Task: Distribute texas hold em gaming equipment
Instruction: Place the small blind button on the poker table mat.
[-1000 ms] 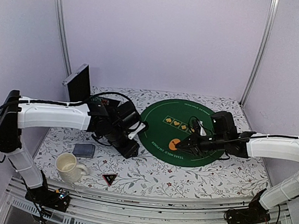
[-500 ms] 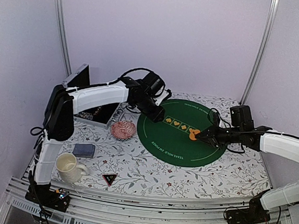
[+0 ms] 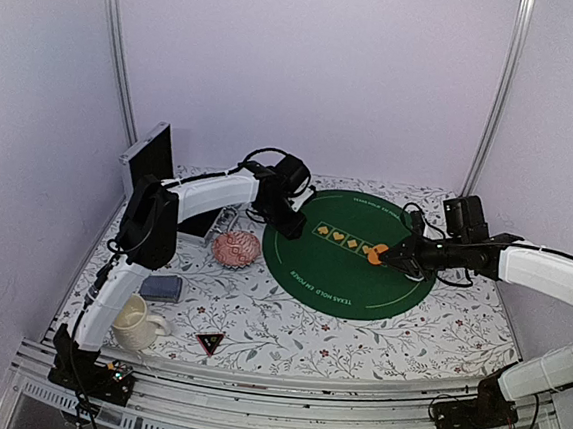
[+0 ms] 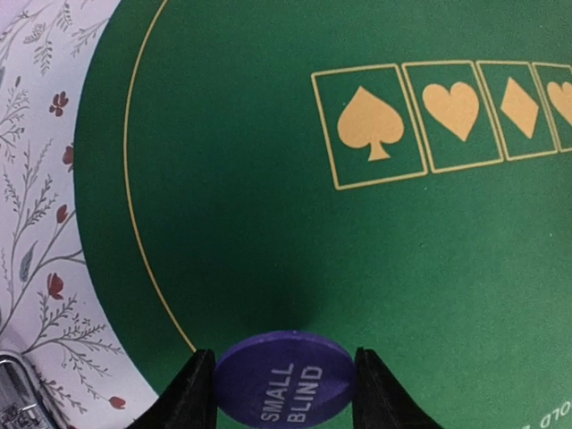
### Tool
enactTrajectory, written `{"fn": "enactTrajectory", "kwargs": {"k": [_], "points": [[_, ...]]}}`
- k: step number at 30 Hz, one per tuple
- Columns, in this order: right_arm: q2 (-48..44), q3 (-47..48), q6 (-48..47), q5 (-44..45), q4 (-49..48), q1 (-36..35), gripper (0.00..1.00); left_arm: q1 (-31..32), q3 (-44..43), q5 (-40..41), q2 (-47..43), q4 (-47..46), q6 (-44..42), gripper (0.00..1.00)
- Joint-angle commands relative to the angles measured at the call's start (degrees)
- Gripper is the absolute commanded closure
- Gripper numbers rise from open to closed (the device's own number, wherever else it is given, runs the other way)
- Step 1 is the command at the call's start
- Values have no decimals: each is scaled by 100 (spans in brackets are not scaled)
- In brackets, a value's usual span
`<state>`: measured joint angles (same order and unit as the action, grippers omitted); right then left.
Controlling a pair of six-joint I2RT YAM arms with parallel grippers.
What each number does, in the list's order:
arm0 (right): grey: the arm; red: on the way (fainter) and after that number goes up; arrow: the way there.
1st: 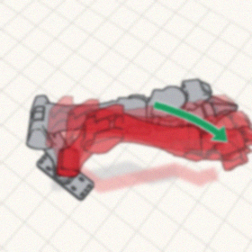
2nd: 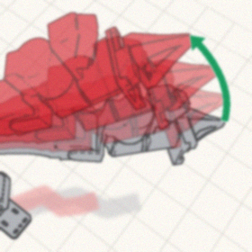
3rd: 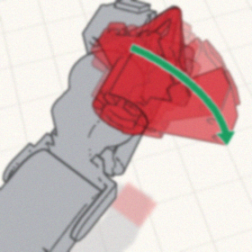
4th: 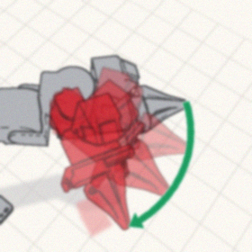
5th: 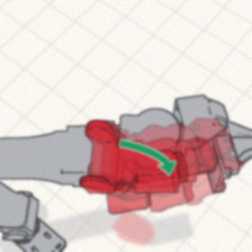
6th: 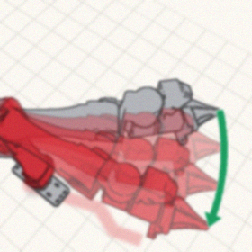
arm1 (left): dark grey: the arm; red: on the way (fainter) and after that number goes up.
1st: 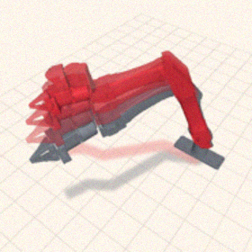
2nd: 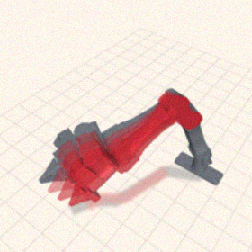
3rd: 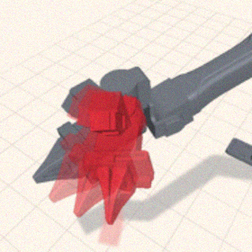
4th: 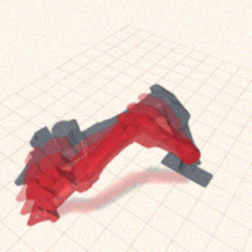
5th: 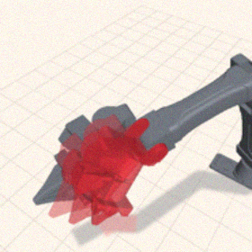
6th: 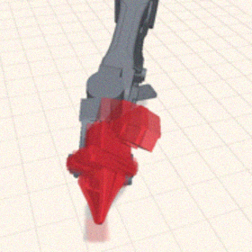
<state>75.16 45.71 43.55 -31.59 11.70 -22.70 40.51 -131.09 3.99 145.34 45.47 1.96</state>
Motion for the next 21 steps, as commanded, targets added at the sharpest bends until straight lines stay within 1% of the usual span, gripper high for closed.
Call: {"fn": "enactTrajectory", "kwargs": {"k": [1, 3, 5, 7, 10, 12, 17, 21], "points": [[128, 199, -113, -52, 83, 33, 98, -69, 101, -178, 122, 139, -49, 60], [124, 213, -118, -56, 97, 34, 98, -44, 199, -270, 15, 201, -22, 62], [91, 212, -133, -29, 120, 35, 98, 52, 480, -432, -249, 173, -68, 62], [62, 210, -152, 10, 146, 44, 98, 233, 895, -557, -575, 21, -264, 62], [56, 207, -178, 20, 148, 67, 98, 501, 1741, -597, -1009, -290, -500, 62], [61, 208, -195, 5, 156, 85, 98, 592, 2046, -684, -1127, -291, -503, 62], [69, 210, -249, -23, 166, 133, 98, 807, 2448, -819, -1323, -187, -466, 64], [70, 226, -272, -33, 174, 171, 98, 983, 2533, -917, -1452, -204, -539, 64]]}}
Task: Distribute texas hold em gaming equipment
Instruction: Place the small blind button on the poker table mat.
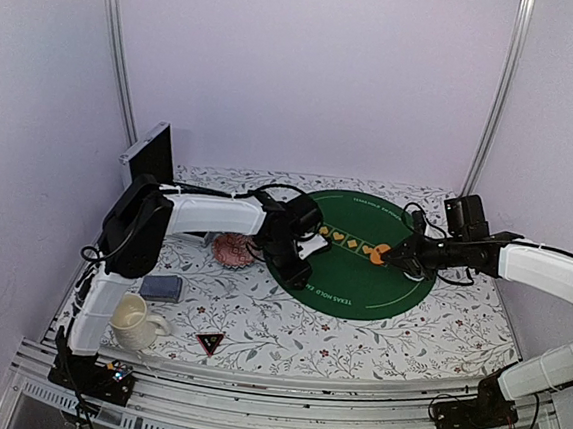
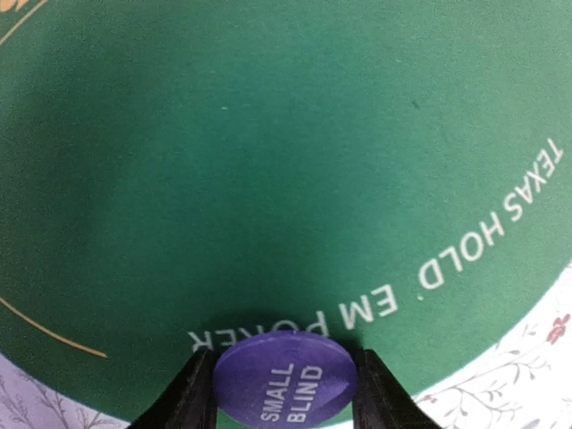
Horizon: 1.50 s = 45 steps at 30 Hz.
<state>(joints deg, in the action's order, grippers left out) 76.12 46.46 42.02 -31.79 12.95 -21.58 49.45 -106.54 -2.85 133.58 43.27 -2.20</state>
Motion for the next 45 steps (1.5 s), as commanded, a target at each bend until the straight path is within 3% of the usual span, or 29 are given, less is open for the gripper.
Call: {"fn": "enactTrajectory", "kwargs": {"k": [1, 8, 12, 14, 19, 31, 37, 43, 45], "points": [[-26, 156, -123, -14, 50, 65, 98, 102, 64, -207, -252, 11, -137, 64], [-60, 166, -126, -10, 102, 92, 98, 141, -231, -200, 36, 9, -129, 62], [-87, 169, -132, 19, 145, 89, 98, 153, -254, -307, 36, 10, -102, 40], [-97, 164, -140, 28, 162, 86, 98, 153, -263, -369, -8, -27, -109, 35], [-85, 190, -141, 32, 164, 99, 98, 138, -278, -337, -39, -226, -176, 40], [-132, 191, -141, 35, 224, 101, 98, 81, -290, -549, -393, -161, -144, 38], [-78, 519, -542, 98, 471, -87, 98, -281, 302, -1918, -1365, -1065, 136, 39], [-248, 1347, -1984, 138, 605, -1115, 98, -776, 2190, -4789, -2984, -3670, 759, 39], [-321, 1434, -2372, 39, 518, -1383, 98, -767, 2505, -5447, -3239, -4144, 792, 40]]}}
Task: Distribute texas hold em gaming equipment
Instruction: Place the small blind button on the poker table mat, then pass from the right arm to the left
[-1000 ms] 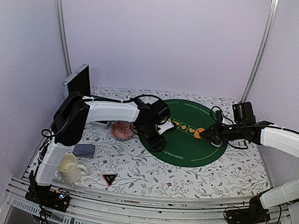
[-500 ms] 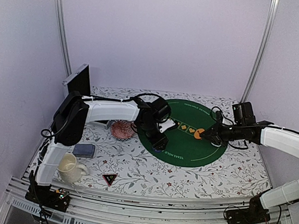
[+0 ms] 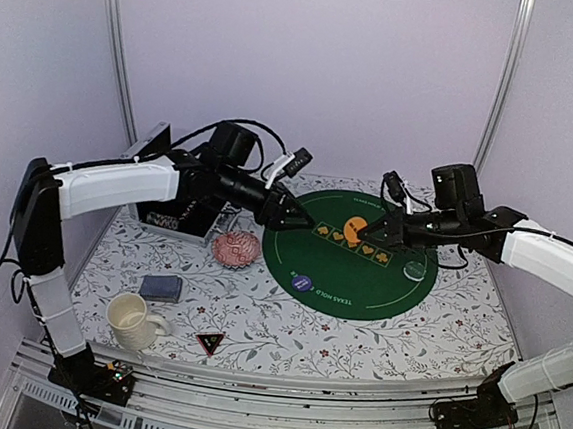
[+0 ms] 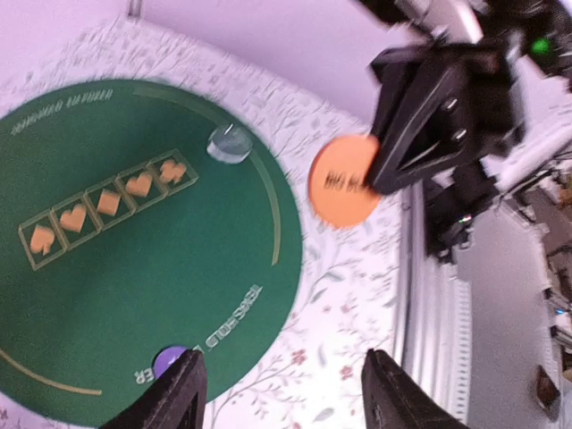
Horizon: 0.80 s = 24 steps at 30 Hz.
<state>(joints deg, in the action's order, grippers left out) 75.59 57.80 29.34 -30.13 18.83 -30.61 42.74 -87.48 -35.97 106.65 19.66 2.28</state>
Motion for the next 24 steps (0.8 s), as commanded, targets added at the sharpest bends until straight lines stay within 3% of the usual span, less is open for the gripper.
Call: {"fn": "enactTrajectory", "kwargs": {"k": [1, 4, 15, 20, 23, 24], "points": [[-294, 326, -1262, -146, -123, -641, 98, -89, 696, -2363, -634, -1875, 310, 40], [-268, 409, -1635, -107, -113, -918, 98, -58, 827, -2669, -757, -1849, 200, 42], [-28, 658, -2138, -91, -164, -1427, 98, 218, 336, -2499, -443, -541, -625, 57], [17, 748, -2186, -115, -134, -1490, 98, 295, 202, -2349, -364, -381, -677, 79], [8, 739, -2196, -78, -117, -1489, 98, 309, 180, -2388, -371, -413, -652, 100], [4, 740, -2196, -62, -110, -1489, 98, 312, 186, -2389, -377, -428, -636, 100]]}}
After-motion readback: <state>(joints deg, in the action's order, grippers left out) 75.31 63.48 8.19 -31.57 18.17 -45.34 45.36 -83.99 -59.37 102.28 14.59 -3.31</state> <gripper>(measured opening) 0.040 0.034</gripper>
